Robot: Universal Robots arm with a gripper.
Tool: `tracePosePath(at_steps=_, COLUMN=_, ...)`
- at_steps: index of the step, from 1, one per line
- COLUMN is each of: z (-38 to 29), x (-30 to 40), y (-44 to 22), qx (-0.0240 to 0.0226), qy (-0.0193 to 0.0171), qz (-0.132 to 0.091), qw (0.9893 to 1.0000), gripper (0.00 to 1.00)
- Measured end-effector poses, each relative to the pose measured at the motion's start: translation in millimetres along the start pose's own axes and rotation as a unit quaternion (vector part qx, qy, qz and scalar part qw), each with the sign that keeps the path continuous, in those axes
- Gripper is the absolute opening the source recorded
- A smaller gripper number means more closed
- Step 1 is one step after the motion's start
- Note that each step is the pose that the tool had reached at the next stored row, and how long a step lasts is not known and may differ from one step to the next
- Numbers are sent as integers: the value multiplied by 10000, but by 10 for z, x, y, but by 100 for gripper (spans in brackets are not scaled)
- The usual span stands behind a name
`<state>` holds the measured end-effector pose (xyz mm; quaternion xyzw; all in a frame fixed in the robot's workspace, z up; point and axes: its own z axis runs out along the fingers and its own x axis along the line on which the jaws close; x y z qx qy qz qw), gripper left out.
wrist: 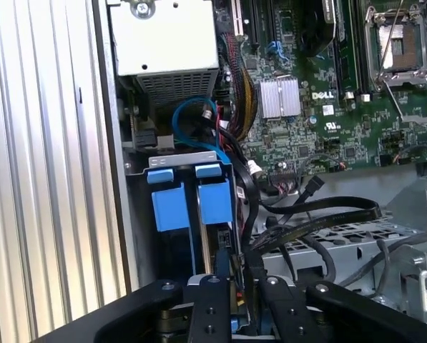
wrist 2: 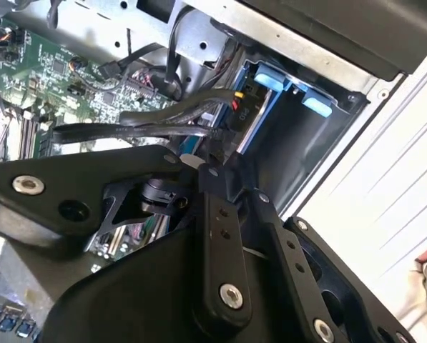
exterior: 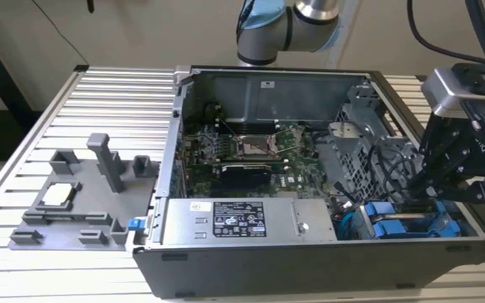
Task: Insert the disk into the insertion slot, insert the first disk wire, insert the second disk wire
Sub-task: 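Insert the second disk wire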
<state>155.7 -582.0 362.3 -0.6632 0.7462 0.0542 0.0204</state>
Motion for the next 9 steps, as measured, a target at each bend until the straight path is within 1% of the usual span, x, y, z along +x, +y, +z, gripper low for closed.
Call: tracePosePath(at_steps=9, z=-9, x=0, y=1, qx=0, qy=-1, qz=0, qw=10000, gripper=24)
